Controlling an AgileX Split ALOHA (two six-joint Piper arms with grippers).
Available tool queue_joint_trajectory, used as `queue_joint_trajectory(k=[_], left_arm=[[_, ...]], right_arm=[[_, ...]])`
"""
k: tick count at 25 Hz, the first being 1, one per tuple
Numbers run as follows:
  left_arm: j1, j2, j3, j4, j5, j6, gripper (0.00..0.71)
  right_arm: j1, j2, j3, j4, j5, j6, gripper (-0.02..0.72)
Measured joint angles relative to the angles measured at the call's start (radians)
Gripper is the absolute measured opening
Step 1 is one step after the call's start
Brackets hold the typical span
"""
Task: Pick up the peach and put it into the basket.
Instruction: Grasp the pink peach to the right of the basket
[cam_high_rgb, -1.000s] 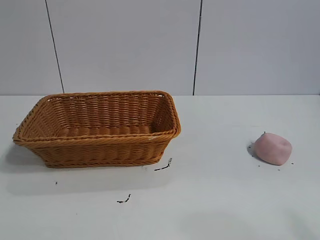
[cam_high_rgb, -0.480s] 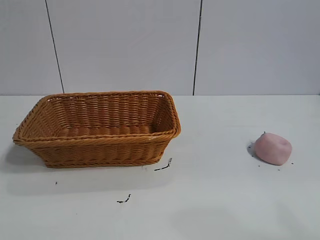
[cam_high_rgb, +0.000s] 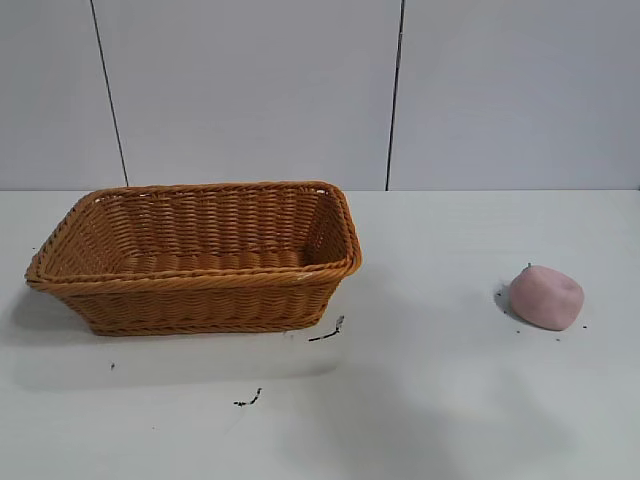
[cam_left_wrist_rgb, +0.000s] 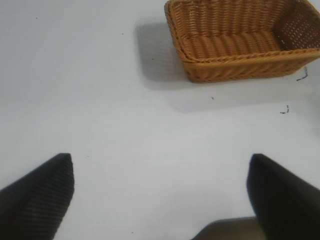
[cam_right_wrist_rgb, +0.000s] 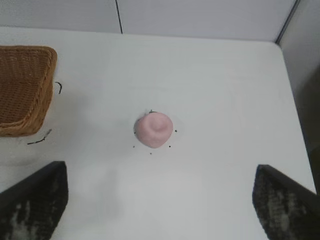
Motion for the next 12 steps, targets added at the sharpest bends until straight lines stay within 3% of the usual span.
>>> queue_joint_trajectory(k=[6,12], left_arm=[[0.0,0.0,0.0,0.0,0.0,0.0,0.692],[0.0,0.0,0.0,0.0,0.0,0.0,0.692]], right_arm=[[0.004,0.289,-0.169,0.021,-0.003,-0.015,0.689],[0.057,0.497,-0.212,0.009,-0.016,-0.025,0.689]])
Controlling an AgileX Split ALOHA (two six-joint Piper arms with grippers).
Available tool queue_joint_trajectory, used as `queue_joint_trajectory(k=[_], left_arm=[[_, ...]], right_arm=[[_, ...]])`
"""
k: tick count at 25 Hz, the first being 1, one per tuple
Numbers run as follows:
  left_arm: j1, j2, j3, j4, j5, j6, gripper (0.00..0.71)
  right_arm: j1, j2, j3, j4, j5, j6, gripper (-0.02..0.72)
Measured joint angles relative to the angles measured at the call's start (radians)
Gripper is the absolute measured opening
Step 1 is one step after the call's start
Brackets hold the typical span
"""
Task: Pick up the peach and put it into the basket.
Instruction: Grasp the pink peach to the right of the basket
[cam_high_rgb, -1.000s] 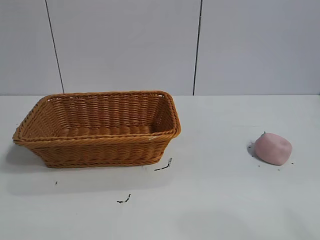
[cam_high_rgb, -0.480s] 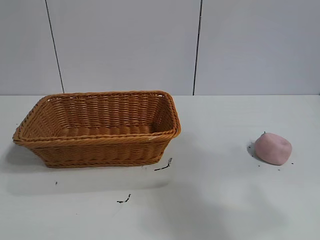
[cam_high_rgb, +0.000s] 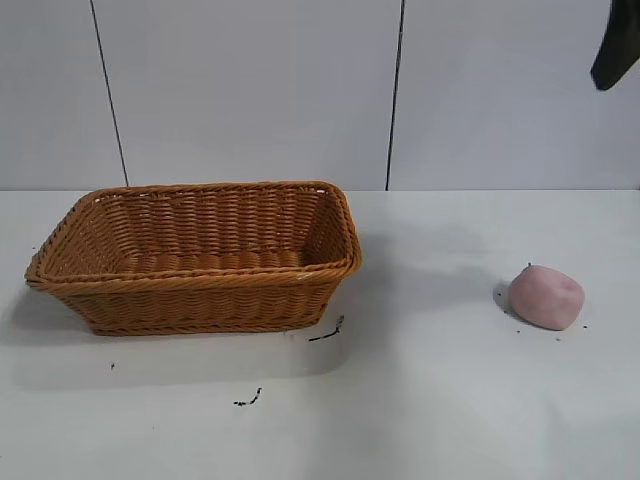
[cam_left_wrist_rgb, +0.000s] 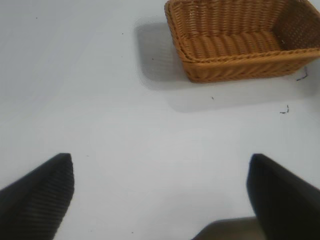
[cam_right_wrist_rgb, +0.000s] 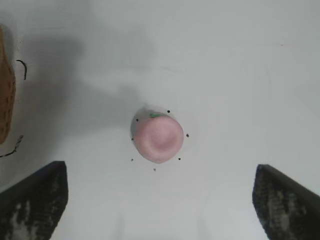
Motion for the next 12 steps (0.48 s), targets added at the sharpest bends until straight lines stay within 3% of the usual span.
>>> queue_joint_trajectory(k=[12], left_arm=[[0.0,0.0,0.0,0.0,0.0,0.0,0.692]], right_arm=[[0.004,0.26,-0.001,-0.07,-0.124,0.043,0.689]])
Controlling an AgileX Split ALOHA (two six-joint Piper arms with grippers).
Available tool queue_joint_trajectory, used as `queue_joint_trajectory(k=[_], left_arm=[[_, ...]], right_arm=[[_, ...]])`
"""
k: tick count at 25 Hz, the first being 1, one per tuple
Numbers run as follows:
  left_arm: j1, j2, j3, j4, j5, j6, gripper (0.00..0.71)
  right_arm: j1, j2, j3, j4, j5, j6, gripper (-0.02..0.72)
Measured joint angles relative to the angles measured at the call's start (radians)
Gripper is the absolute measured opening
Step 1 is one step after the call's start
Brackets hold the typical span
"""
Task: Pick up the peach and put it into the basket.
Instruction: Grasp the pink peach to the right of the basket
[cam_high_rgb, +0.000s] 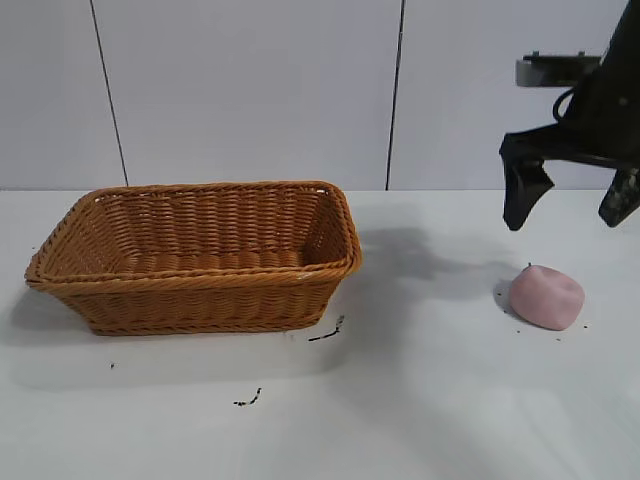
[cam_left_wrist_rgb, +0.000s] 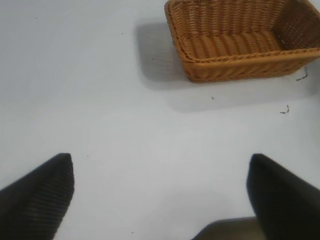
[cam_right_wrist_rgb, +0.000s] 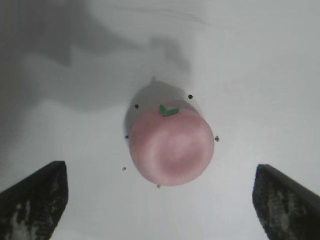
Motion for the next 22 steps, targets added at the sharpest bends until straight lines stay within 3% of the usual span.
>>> queue_joint_trajectory(k=[14,16,20,22], left_arm=[[0.0,0.0,0.0,0.0,0.0,0.0,0.692],[0.0,0.0,0.0,0.0,0.0,0.0,0.692],[0.0,0.0,0.0,0.0,0.0,0.0,0.692],[0.0,0.0,0.0,0.0,0.0,0.0,0.692]], right_arm=[[0.0,0.088,0.0,0.024,-0.034,-0.003,0.687],[0.0,0.088,0.0,0.024,-0.032,-0.003,0.594],[0.0,0.088,-0.002,0.024,-0.011,-0.003,0.162],[0.0,0.078,-0.009,0.025,0.002,-0.003,0.088]])
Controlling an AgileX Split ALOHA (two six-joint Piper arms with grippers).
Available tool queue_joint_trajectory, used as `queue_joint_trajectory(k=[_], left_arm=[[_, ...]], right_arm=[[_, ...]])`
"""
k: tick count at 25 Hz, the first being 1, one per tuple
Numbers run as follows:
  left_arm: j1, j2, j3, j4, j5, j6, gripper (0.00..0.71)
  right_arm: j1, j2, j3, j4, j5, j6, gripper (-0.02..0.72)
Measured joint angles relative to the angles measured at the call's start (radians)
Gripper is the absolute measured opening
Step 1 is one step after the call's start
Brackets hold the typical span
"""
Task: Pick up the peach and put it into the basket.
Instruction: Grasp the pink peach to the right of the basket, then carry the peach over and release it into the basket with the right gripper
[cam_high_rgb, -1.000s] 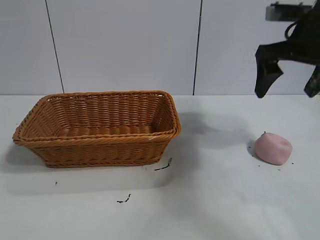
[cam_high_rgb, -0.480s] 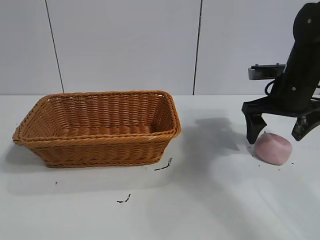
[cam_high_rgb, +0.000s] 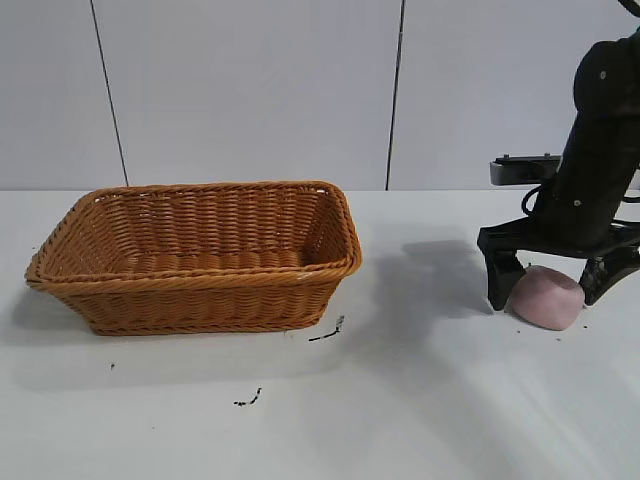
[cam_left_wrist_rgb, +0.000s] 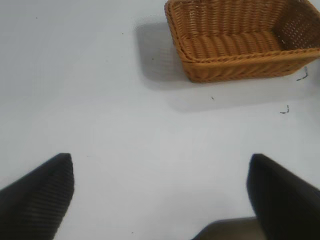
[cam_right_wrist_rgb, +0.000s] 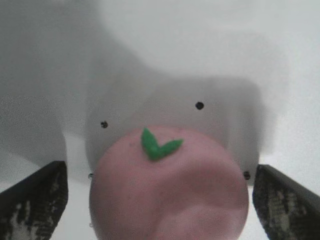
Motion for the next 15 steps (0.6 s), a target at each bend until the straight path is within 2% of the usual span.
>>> queue_joint_trajectory(k=[2,6,10,13,15], left_arm=[[0.0,0.0,0.0,0.0,0.0,0.0,0.692],[0.0,0.0,0.0,0.0,0.0,0.0,0.692],[0.0,0.0,0.0,0.0,0.0,0.0,0.692],[0.0,0.0,0.0,0.0,0.0,0.0,0.692],[0.0,0.0,0.0,0.0,0.0,0.0,0.692]], right_arm=[[0.0,-0.018,0.001,0.0,0.011,0.0,0.055],[0.0,-0.094,-0.009,0.006,0.048,0.0,0.037],[0.0,-0.159,-0.134,0.017,0.168,0.0,0.037],[0.0,-0.158,-0.271,0.047,0.247,0.0,0.037],[0.008,-0.141,-0.354,0.064,0.278,0.0,0.036]])
